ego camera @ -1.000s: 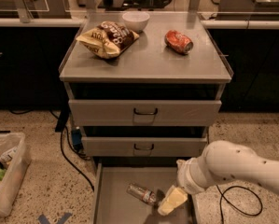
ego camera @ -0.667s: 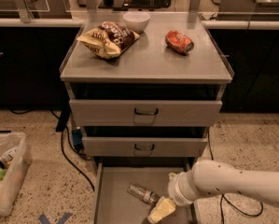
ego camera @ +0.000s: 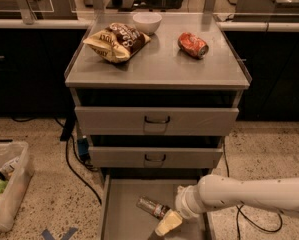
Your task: Pick water bottle from bottom drawer and place on counter
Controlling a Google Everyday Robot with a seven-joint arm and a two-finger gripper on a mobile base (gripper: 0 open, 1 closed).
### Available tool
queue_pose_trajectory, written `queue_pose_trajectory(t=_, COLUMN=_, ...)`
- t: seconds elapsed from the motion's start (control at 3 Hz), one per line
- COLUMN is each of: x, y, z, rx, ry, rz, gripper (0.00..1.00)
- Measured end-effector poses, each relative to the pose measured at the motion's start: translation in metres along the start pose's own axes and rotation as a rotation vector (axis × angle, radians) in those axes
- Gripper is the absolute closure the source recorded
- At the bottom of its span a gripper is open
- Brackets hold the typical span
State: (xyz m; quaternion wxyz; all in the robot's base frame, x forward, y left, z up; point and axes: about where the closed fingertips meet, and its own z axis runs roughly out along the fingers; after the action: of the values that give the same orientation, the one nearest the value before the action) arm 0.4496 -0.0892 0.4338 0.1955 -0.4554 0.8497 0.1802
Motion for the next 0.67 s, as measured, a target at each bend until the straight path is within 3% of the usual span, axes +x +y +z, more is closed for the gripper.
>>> queue_pose_trajectory(t=0.33, x=0.0131, y=-0.0287, z=0.0499, rx=0.018, ry=0.018, rz=0.05, gripper=0.0)
queue_pose_trajectory(t=0.67, x=0.0132, y=-0.0288, z=0.0501, rx=0.017, ry=0.018, rz=0.05, gripper=0.0)
